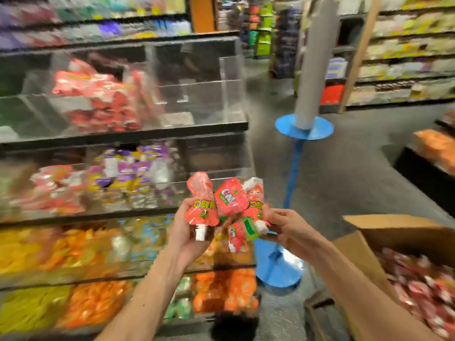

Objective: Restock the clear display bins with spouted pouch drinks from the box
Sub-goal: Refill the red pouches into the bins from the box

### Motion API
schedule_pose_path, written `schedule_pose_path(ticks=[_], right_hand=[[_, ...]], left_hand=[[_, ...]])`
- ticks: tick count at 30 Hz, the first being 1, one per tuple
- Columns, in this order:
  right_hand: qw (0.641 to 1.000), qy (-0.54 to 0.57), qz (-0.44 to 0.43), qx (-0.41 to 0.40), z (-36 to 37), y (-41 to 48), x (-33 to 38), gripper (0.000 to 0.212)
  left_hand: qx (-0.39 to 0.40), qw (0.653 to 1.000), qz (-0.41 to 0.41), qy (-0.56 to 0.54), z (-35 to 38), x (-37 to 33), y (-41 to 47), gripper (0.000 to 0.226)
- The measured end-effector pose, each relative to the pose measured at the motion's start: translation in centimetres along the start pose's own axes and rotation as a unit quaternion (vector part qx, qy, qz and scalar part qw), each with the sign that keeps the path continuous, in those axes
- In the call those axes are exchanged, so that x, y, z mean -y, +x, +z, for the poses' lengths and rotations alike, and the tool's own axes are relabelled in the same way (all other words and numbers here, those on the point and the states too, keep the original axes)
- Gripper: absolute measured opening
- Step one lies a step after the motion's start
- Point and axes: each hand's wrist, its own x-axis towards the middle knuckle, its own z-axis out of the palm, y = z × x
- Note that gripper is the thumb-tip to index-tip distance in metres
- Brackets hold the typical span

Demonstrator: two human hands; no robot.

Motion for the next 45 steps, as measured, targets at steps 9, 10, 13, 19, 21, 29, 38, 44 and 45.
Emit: schedule_pose_path(ticks=[9, 10, 13, 19, 21, 29, 38, 44, 45], right_hand=[[0.996, -0.023, 0.019, 0.088, 22.9, 6.7, -1.7, 0.031], [0.995, -0.010, 0.017, 0.093, 25.1, 7.1, -1.6, 0.029], [0.994, 0.016, 0.012, 0.104, 30.3, 9.2, -1.9, 0.033], [0.994, 0.010, 0.003, 0.104, 36.7, 12.5, -1.4, 0.029], [0.993, -0.009, -0.015, 0.114, 38.2, 13.3, -0.6, 0.033], [0.987, -0.061, -0.086, 0.124, 41.4, 17.1, 3.9, 0.036], [0.984, -0.070, -0.106, 0.126, 43.2, 20.6, 6.5, 0.042], [0.984, -0.075, -0.132, 0.091, 42.3, 23.7, 9.5, 0.029], [0.986, -0.053, -0.131, 0.089, 42.4, 23.9, 10.2, 0.025]], left_hand=[[-0.020, 0.994, 0.103, -0.032, -15.9, -15.6, -7.8, 0.014], [-0.025, 0.992, 0.120, -0.017, -17.3, -17.2, -8.0, 0.028], [-0.048, 0.989, 0.130, 0.049, -19.9, -21.1, -8.8, 0.044], [-0.040, 0.987, 0.132, 0.084, -22.5, -26.1, -8.1, 0.067], [-0.036, 0.988, 0.133, 0.064, -22.4, -27.2, -7.6, 0.062], [-0.025, 0.985, 0.153, 0.071, -21.4, -31.5, -4.8, 0.062], [-0.084, 0.968, 0.231, 0.058, -19.1, -35.0, -0.4, 0.048], [-0.021, 0.979, 0.194, 0.055, -19.2, -37.7, 2.8, 0.043], [-0.010, 0.981, 0.186, 0.046, -19.4, -38.3, 3.2, 0.046]])
